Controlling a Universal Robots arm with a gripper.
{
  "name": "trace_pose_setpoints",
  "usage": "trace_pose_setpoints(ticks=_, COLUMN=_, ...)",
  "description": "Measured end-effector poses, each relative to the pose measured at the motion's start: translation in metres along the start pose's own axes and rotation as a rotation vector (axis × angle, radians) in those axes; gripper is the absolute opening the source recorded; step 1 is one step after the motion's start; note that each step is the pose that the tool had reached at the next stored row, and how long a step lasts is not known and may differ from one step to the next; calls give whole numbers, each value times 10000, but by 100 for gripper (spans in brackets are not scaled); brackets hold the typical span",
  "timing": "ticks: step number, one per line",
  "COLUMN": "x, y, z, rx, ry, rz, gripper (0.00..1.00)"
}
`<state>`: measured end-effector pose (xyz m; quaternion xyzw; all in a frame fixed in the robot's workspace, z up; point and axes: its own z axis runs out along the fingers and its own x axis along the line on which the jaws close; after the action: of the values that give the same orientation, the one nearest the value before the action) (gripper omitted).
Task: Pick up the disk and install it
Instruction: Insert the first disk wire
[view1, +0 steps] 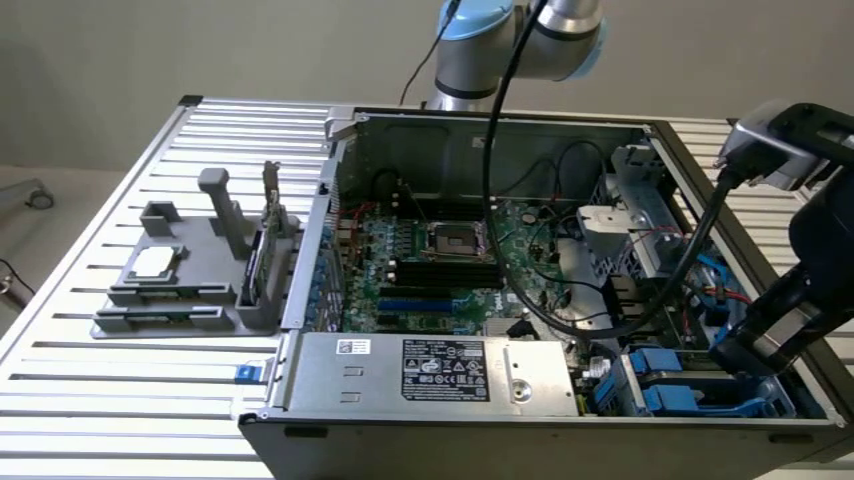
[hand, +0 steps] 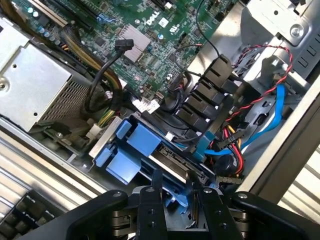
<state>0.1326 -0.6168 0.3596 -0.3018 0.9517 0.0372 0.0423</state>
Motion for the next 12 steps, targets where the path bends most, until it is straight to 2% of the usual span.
trace_pose_setpoints(ticks=12, x=0, y=0, z=0, rx=181, ry=-73, rz=1820, gripper=33)
